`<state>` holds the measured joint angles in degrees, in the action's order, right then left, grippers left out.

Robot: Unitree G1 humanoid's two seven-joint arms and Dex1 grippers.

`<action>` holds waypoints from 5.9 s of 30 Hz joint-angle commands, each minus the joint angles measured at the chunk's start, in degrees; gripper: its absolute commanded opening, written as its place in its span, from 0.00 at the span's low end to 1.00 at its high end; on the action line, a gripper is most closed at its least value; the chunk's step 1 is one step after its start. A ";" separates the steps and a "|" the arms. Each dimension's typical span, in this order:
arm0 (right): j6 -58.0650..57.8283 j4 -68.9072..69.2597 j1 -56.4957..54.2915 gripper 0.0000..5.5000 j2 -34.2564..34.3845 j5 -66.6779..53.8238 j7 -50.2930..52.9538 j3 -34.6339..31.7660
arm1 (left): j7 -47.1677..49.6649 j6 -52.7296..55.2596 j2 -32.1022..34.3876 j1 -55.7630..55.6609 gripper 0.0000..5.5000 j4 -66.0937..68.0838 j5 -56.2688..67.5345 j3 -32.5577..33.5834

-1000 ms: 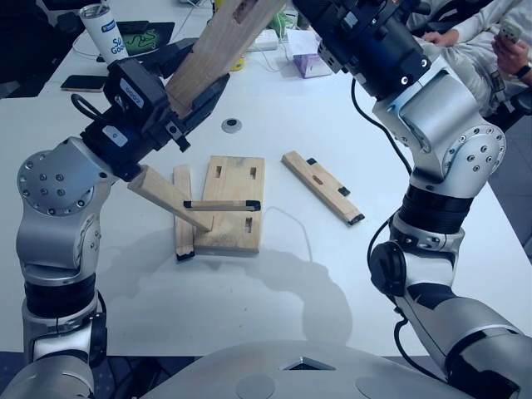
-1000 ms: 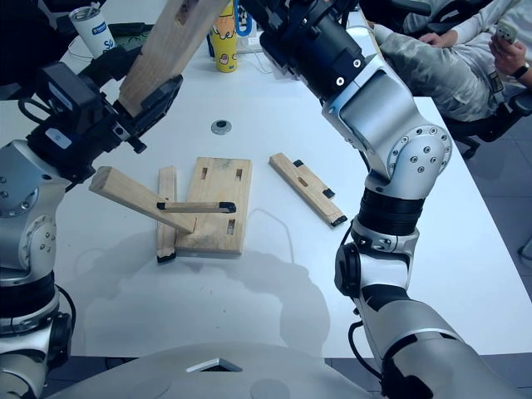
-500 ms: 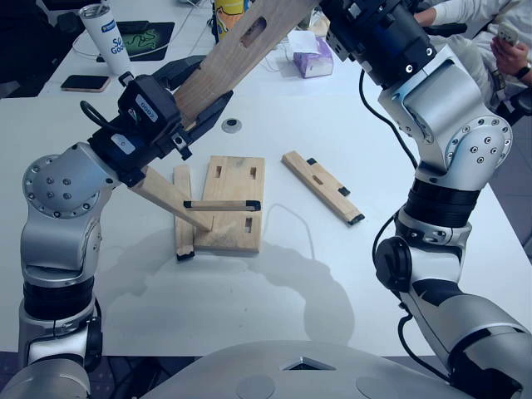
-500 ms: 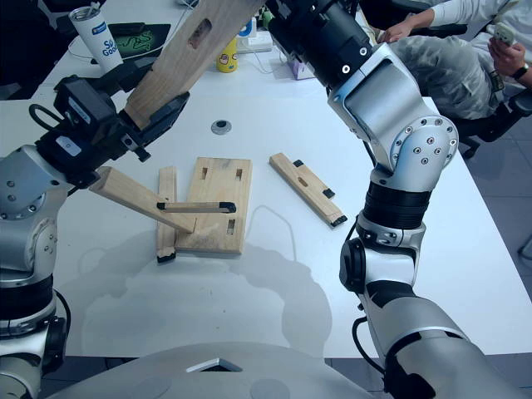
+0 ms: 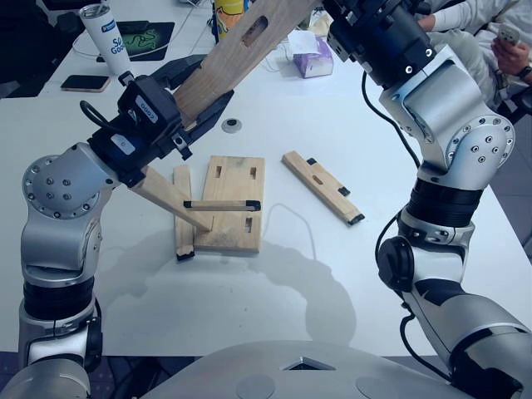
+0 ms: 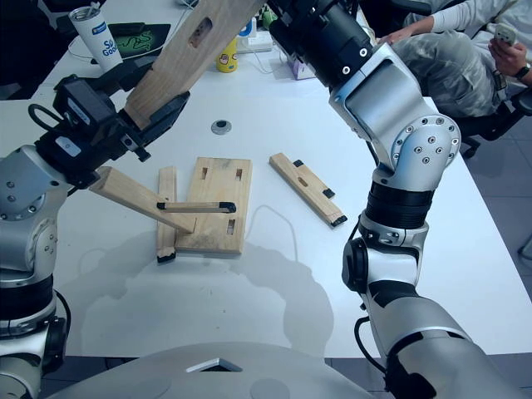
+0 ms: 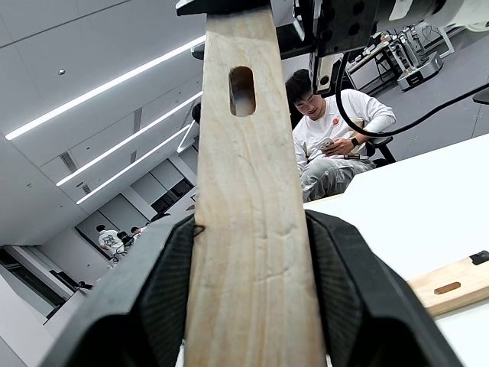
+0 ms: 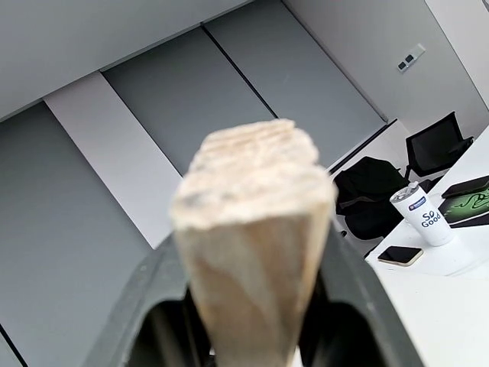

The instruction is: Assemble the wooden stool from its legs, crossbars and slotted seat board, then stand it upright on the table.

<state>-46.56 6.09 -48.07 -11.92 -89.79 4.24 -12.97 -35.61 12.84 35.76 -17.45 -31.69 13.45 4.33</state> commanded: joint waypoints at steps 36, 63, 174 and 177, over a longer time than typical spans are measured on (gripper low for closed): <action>5.80 -5.03 2.23 0.19 0.47 17.98 1.33 -4.97 | -18.89 23.73 12.97 28.34 0.64 20.21 35.91 26.33; 4.37 -5.27 2.33 0.19 2.44 18.70 1.06 -4.82 | -11.06 6.55 3.55 28.53 0.64 18.63 0.15 -7.51; -1.84 -2.97 28.03 0.26 -2.71 59.06 -16.29 18.28 | 6.48 0.87 -20.08 9.36 0.64 28.98 -9.21 -15.38; -1.64 -1.74 26.85 0.33 -1.37 58.12 -16.01 16.39 | 6.63 0.59 -20.17 9.27 0.64 29.44 -9.36 -15.33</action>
<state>-43.36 6.40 -23.29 -14.03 -32.06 -12.56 2.83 -29.21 13.60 15.99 -6.88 -1.93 4.31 -11.05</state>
